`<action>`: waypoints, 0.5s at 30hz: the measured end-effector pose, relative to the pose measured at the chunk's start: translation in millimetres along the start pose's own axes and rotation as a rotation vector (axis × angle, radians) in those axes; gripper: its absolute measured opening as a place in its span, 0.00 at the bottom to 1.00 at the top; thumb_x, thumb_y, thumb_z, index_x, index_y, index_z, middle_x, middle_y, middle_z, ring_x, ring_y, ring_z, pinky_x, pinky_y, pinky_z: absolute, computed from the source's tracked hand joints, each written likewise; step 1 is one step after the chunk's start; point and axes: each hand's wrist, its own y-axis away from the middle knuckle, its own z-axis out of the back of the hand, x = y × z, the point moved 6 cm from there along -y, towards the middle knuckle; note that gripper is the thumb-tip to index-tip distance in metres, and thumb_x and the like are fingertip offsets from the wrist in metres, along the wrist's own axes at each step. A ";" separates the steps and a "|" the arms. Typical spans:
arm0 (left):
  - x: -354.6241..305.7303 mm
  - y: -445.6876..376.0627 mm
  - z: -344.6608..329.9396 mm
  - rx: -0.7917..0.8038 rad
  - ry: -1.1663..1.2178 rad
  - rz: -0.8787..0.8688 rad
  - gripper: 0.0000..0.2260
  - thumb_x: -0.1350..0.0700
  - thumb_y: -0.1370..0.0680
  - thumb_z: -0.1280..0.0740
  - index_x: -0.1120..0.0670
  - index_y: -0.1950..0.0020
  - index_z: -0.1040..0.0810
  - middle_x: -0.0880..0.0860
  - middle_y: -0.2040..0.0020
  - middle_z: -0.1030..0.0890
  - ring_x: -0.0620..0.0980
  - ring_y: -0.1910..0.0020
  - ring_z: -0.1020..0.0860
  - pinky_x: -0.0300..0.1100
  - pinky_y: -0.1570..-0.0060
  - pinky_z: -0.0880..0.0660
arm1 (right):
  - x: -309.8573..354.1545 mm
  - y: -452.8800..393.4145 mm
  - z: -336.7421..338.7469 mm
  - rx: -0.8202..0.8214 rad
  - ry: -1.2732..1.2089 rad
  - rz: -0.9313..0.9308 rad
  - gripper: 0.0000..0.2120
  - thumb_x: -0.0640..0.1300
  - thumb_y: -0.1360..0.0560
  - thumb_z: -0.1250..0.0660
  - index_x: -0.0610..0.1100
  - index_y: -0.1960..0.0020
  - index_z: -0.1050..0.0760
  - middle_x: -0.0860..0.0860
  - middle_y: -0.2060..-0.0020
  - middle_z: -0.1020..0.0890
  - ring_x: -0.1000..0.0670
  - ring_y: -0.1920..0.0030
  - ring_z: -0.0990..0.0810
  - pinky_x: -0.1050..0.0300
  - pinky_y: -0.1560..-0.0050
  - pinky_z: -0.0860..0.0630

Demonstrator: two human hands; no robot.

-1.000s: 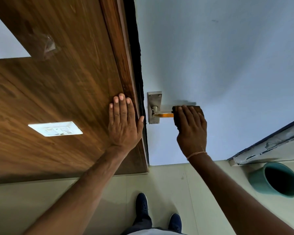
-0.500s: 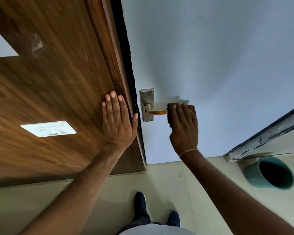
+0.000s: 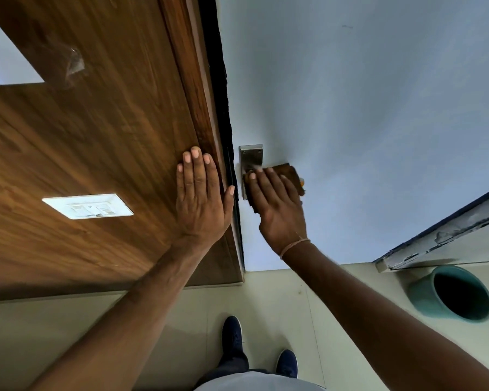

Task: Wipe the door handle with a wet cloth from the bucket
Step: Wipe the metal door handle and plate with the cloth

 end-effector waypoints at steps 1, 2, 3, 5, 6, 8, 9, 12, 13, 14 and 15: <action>0.4 -0.2 0.2 -0.001 0.001 -0.006 0.39 0.44 0.10 0.39 0.62 0.11 0.56 0.61 0.10 0.62 0.59 0.09 0.59 0.57 0.10 0.54 | 4.3 -1.2 -2.7 0.016 0.011 0.059 0.28 0.37 0.15 0.57 0.40 0.18 0.35 0.41 0.19 0.31 0.40 0.18 0.35 0.39 0.19 0.37; 1.5 -0.3 0.6 -0.002 0.003 -0.009 0.39 0.44 0.10 0.39 0.62 0.11 0.56 0.60 0.10 0.62 0.59 0.09 0.59 0.57 0.10 0.54 | 4.4 -1.1 -4.6 0.030 0.026 0.120 0.28 0.37 0.14 0.59 0.41 0.17 0.36 0.42 0.18 0.32 0.40 0.17 0.36 0.40 0.18 0.38; 2.6 -0.3 0.9 0.000 0.006 -0.012 0.39 0.44 0.10 0.40 0.62 0.11 0.56 0.60 0.10 0.62 0.59 0.09 0.59 0.56 0.10 0.55 | -0.4 0.1 -5.4 0.041 0.035 0.165 0.28 0.35 0.15 0.57 0.41 0.17 0.36 0.43 0.18 0.32 0.40 0.17 0.36 0.40 0.18 0.38; 4.4 0.4 0.9 0.001 0.000 -0.017 0.37 0.44 0.10 0.42 0.62 0.11 0.56 0.60 0.10 0.62 0.59 0.09 0.59 0.56 0.10 0.55 | -20.5 0.8 -3.3 0.048 0.017 0.142 0.31 0.33 0.20 0.46 0.42 0.18 0.35 0.43 0.20 0.29 0.40 0.18 0.33 0.40 0.20 0.36; 4.5 0.6 1.2 0.000 -0.003 -0.019 0.36 0.44 0.10 0.43 0.62 0.11 0.55 0.60 0.10 0.62 0.59 0.09 0.59 0.56 0.10 0.55 | -30.2 -0.2 -0.8 0.038 0.007 0.074 0.32 0.33 0.23 0.42 0.42 0.18 0.33 0.43 0.22 0.26 0.40 0.20 0.30 0.39 0.21 0.34; 4.4 1.3 1.8 -0.001 -0.002 -0.017 0.36 0.44 0.10 0.43 0.62 0.11 0.55 0.60 0.09 0.61 0.59 0.09 0.58 0.56 0.10 0.54 | -31.6 -2.6 2.4 0.021 0.007 -0.036 0.31 0.34 0.23 0.40 0.41 0.19 0.31 0.43 0.24 0.24 0.39 0.22 0.28 0.39 0.23 0.33; 3.8 1.4 1.5 -0.001 -0.001 -0.017 0.36 0.44 0.10 0.43 0.62 0.11 0.55 0.60 0.09 0.61 0.59 0.09 0.58 0.56 0.10 0.54 | -22.9 -3.3 1.4 0.025 0.008 -0.039 0.30 0.36 0.22 0.42 0.41 0.19 0.32 0.43 0.24 0.24 0.39 0.22 0.29 0.39 0.23 0.34; 3.1 1.9 -1.2 0.003 -0.003 -0.006 0.38 0.45 0.10 0.40 0.62 0.11 0.55 0.60 0.10 0.61 0.59 0.09 0.59 0.56 0.10 0.55 | 5.6 -4.4 -6.1 0.099 -0.016 0.116 0.30 0.38 0.19 0.49 0.44 0.17 0.35 0.44 0.19 0.30 0.39 0.18 0.35 0.38 0.19 0.38; 3.2 2.2 -2.0 0.006 -0.003 -0.002 0.38 0.45 0.10 0.40 0.63 0.11 0.55 0.60 0.10 0.61 0.59 0.09 0.59 0.56 0.10 0.55 | 5.2 -5.1 -6.1 0.116 -0.017 0.148 0.31 0.37 0.20 0.48 0.45 0.17 0.35 0.44 0.19 0.31 0.39 0.17 0.35 0.39 0.19 0.38; 3.7 2.8 -2.7 0.007 -0.002 0.002 0.38 0.45 0.10 0.40 0.63 0.11 0.55 0.61 0.10 0.61 0.60 0.09 0.58 0.56 0.10 0.55 | -0.8 -5.3 -4.8 0.120 -0.021 0.150 0.32 0.36 0.22 0.47 0.46 0.17 0.35 0.45 0.19 0.31 0.40 0.17 0.36 0.40 0.19 0.38; 4.4 3.3 -3.3 0.007 0.001 0.004 0.37 0.45 0.10 0.40 0.63 0.11 0.55 0.61 0.10 0.61 0.60 0.09 0.58 0.56 0.10 0.55 | -9.8 -4.2 -2.5 0.118 -0.029 0.122 0.34 0.35 0.23 0.45 0.46 0.17 0.35 0.45 0.19 0.30 0.41 0.18 0.35 0.40 0.19 0.38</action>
